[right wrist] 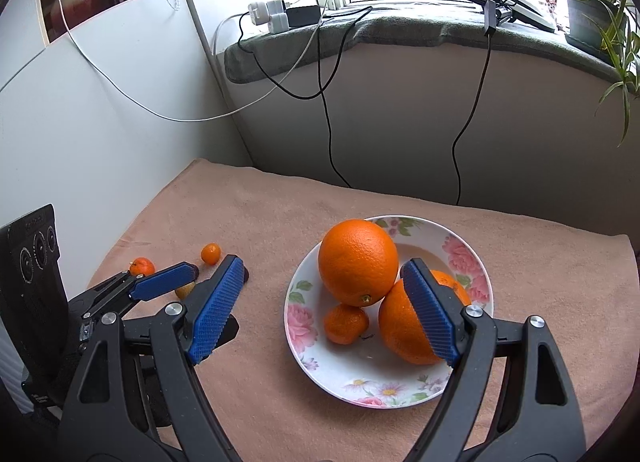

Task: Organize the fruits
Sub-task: 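Open the right gripper and move both tools back to the loose fruit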

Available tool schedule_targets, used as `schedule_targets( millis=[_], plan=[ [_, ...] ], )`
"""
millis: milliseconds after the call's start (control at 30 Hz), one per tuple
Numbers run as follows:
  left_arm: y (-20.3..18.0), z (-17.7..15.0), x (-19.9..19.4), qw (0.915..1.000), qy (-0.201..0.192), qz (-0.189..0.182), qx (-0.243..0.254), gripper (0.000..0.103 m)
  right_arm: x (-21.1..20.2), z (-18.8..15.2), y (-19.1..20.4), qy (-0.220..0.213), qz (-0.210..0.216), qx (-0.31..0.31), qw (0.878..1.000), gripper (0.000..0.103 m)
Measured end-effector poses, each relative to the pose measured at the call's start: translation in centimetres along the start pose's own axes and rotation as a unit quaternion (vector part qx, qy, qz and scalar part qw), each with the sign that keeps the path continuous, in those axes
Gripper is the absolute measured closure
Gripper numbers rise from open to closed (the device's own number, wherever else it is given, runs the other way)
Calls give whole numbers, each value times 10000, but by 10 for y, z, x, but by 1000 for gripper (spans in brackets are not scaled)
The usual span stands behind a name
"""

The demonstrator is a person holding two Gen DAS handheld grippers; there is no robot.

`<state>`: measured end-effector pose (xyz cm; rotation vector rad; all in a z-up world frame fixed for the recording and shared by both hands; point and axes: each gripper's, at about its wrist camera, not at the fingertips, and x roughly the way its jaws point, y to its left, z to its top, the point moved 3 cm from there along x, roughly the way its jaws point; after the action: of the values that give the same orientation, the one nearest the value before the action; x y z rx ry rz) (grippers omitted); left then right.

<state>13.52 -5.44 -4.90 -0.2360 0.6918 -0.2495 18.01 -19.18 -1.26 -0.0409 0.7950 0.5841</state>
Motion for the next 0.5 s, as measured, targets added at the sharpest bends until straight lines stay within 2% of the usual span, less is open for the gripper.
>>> schedule_targets(
  millis=[233,500],
  plan=[
    [8,-8,-20,9999,-39,70,-73,24,-13,-8,17,-281,-122,-140,9994,18],
    [17,-17,-39,9992,-114,379,26,23,-18,-19,35,-386,-238,-400,9982,14]
  ],
)
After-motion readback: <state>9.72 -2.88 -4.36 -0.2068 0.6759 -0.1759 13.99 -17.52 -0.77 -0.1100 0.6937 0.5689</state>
